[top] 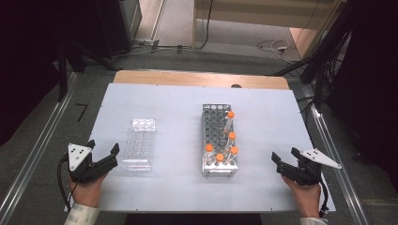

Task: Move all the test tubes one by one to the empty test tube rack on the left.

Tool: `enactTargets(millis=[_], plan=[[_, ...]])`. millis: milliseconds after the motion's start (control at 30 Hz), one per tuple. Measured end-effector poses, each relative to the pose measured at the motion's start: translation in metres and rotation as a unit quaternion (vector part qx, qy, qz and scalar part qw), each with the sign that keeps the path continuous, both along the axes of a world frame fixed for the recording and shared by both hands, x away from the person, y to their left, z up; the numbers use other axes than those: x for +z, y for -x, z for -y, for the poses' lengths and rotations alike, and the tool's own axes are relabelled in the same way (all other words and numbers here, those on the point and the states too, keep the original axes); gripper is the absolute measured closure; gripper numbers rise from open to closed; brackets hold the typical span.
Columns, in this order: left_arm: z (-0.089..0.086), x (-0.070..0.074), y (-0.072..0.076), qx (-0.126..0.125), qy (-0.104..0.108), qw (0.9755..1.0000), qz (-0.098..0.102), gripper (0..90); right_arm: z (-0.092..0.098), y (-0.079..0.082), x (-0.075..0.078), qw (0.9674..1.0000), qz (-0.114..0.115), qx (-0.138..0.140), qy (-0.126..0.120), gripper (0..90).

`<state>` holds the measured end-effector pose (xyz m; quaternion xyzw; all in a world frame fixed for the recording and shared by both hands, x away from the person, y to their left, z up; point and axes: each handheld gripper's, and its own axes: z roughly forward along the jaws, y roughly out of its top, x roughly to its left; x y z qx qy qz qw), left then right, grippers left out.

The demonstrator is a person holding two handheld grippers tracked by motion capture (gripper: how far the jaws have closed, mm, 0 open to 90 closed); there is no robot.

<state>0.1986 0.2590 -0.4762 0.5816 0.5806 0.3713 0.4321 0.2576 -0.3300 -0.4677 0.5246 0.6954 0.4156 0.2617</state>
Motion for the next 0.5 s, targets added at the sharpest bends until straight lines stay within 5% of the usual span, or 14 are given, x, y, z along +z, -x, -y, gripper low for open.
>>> enactTargets(millis=[500], plan=[[0.002,-0.001,0.000,-0.003,0.000,1.0000,-0.001,17.6,-0.024,0.005,0.008,0.9983,0.009,0.052,-0.024,22.6]])
